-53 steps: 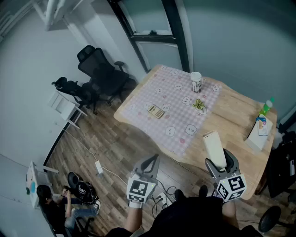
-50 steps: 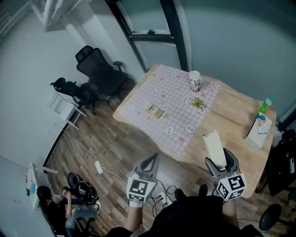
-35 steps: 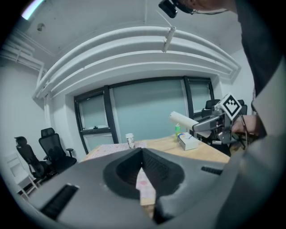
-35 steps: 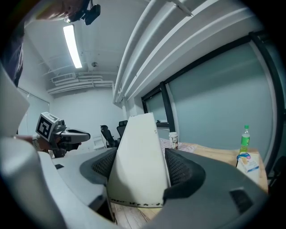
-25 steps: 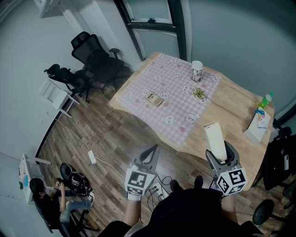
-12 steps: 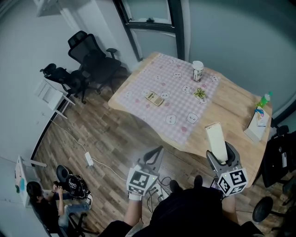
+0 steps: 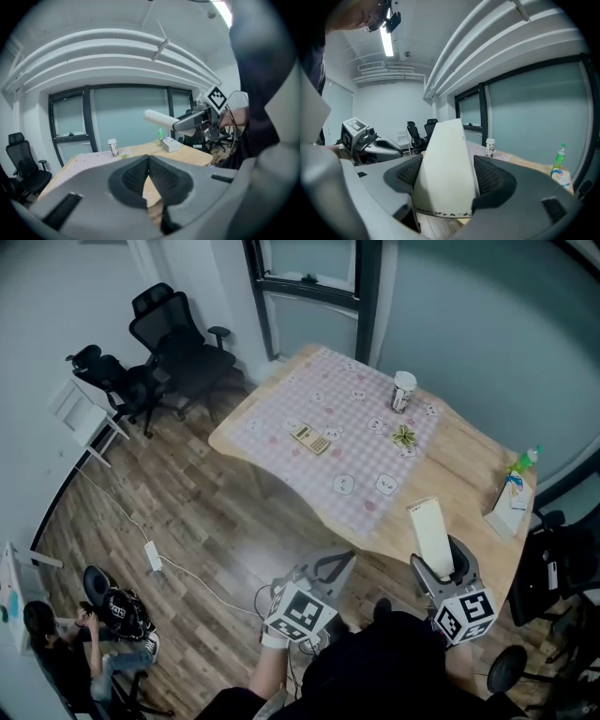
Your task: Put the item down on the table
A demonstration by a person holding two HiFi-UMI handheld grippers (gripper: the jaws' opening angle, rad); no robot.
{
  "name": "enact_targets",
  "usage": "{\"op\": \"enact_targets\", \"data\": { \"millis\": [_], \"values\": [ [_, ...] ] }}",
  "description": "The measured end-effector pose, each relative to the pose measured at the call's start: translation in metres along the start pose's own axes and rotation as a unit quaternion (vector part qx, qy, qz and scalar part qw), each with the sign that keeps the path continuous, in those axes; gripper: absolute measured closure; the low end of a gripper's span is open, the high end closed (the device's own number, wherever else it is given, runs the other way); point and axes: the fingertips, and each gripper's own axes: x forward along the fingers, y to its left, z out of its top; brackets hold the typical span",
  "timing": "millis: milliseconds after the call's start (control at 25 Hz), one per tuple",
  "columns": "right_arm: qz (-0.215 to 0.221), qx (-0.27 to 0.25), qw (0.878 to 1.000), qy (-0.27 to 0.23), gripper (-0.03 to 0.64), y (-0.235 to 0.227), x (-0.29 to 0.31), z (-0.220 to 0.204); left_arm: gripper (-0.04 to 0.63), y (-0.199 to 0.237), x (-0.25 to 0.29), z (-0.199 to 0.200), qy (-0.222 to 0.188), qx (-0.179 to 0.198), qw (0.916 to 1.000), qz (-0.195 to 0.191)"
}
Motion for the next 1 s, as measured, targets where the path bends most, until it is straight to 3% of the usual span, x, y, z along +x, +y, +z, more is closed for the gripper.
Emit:
{"op": "enact_targets", "data": {
  "millis": [240, 480, 680, 1000],
  "values": [
    [0.003, -0.030, 1.000, -0.003, 0.268, 0.001, 0.020, 0.016, 0.597, 0.040, -0.014, 0.031, -0.094, -0.041, 0.9921, 0.072],
    [0.031, -0.048, 0.998, -0.004, 0.268, -0.010, 0.051, 0.033, 0.597, 0.085, -0.024, 0.053, -0.146, -0.107, 0.9702, 0.161],
    [0.056, -0.046, 0.997, -0.006, 0.268, -0.035, 0.078, 0.039, 0.597, 0.100, 0.001, 0.058, -0.138, -0.088, 0.9699, 0.180],
    [0.104, 0.011, 0.995, -0.008, 0.268, -0.083, 0.113, 0.026, 0.597, 0.119, 0.052, 0.069, -0.076, -0.065, 0.9703, 0.220]
  ]
}}
